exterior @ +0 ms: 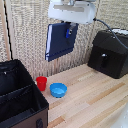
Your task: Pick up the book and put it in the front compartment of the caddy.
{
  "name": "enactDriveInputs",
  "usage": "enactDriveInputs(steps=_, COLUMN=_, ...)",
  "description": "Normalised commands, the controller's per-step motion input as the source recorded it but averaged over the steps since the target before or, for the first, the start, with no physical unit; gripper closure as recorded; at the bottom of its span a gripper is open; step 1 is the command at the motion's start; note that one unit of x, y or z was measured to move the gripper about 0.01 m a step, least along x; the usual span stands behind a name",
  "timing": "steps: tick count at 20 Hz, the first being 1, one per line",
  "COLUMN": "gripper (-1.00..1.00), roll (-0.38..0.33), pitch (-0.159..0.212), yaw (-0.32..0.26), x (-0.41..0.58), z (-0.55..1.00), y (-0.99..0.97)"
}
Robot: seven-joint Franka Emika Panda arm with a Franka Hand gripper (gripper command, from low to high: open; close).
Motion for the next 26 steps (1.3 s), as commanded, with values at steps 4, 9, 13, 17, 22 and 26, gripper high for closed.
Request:
enactDriveInputs(steps=4, gripper=1.00, roll=0.000, pitch=0.075, yaw=-0.034, x=0.000, z=0.34, y=0.77)
enactDriveInputs(steps=9, gripper=1.00, roll=0.000, pitch=0.104, yaw=-0.018, x=0.000, z=0.29, y=0.79)
enactDriveInputs(steps=13, gripper=1.00, roll=0.000, pitch=0.127, yaw=-0.004, x=0.000, z=0.25, y=0.79)
enactDriveInputs(steps=17, gripper=1.00, roll=0.000, pitch=0.127, yaw=-0.004, x=0.000, z=0.26, y=0.79)
enactDriveInputs(steps=22, gripper=1.00, roll=0.000, pitch=0.114, yaw=-0.008, x=0.000, z=0.31, y=0.80)
enactDriveInputs(steps=26, gripper=1.00, roll=0.000, pitch=0.103, yaw=-0.010, x=0.000, z=0.35, y=0.81)
